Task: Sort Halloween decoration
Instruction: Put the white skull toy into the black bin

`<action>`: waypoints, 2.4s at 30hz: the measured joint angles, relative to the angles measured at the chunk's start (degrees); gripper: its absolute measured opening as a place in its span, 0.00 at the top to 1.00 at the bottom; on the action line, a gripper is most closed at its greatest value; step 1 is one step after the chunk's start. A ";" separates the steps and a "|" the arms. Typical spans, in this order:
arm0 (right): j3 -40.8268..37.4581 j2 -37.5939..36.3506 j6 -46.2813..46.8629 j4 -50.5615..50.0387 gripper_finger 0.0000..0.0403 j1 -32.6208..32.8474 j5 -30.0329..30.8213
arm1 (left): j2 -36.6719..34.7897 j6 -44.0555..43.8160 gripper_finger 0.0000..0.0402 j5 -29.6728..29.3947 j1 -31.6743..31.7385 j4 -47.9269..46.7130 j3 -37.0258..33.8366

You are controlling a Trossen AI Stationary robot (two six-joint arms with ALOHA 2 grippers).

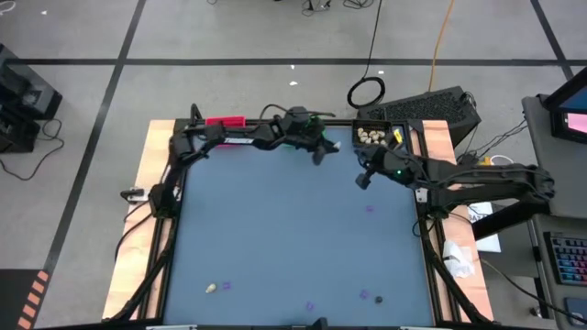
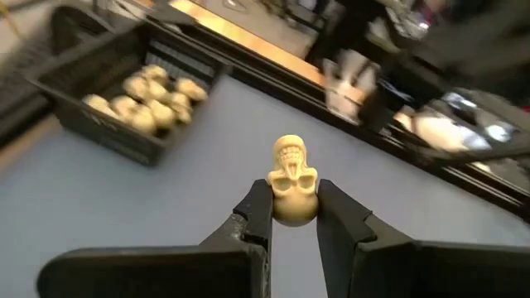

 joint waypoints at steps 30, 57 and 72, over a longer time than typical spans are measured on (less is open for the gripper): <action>-0.02 -1.94 -0.15 -0.92 1.00 0.11 0.00 | 26.27 6.08 0.88 -18.56 -1.15 -14.36 41.47; -0.04 -1.91 0.03 -0.13 1.00 0.16 -0.20 | 29.81 5.59 0.88 -17.75 -1.34 -12.63 43.17; -0.04 -1.91 0.29 -0.20 1.00 0.19 -0.26 | 29.85 5.95 0.59 -17.67 -1.65 -12.67 43.17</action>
